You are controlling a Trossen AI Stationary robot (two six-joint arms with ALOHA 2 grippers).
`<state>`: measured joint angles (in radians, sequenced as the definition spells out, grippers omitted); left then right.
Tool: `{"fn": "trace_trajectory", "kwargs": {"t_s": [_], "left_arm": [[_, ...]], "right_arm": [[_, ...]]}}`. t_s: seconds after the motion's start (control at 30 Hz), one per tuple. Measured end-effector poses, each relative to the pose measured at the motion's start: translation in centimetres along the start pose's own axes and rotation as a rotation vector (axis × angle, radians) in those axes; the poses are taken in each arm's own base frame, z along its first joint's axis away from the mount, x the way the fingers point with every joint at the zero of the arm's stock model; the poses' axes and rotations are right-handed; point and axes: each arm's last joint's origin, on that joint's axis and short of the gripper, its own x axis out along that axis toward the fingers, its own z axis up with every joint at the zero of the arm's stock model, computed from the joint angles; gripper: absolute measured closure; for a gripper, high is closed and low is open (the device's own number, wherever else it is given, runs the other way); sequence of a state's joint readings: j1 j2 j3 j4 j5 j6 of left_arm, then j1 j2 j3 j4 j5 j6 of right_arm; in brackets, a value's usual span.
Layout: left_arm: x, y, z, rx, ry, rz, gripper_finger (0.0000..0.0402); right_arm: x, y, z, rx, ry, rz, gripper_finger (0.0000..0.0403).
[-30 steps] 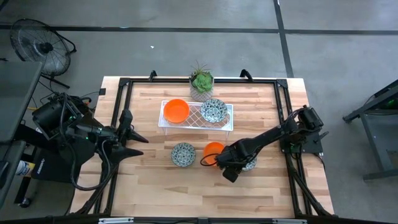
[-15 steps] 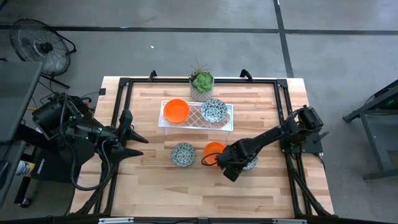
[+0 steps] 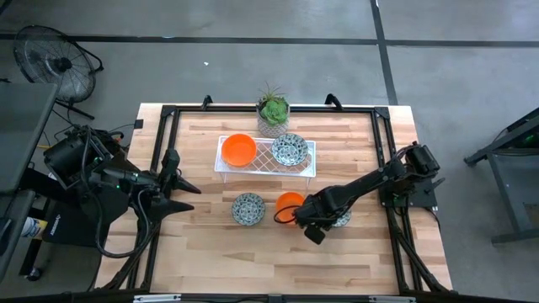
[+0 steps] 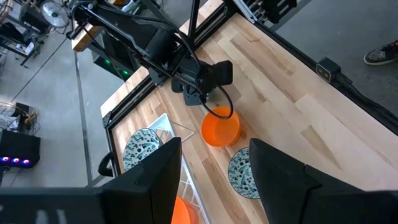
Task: Pick & Place Mini bowls
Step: Stack the right blue bowl on the blue bowl on the shelf
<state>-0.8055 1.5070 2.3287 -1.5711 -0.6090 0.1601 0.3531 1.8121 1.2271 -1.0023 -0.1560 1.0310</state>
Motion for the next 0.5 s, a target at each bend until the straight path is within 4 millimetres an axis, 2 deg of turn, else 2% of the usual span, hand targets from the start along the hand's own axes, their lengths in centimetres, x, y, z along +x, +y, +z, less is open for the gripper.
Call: {"fn": "trace_trajectory", "kwargs": {"t_s": [0.5], "left_arm": [[0.0,0.0,0.0,0.012,0.0,0.0,0.0218]], "right_arm": [[-3.5,-0.6,-0.8,-0.035,0.012,-0.126,0.0402]]}}
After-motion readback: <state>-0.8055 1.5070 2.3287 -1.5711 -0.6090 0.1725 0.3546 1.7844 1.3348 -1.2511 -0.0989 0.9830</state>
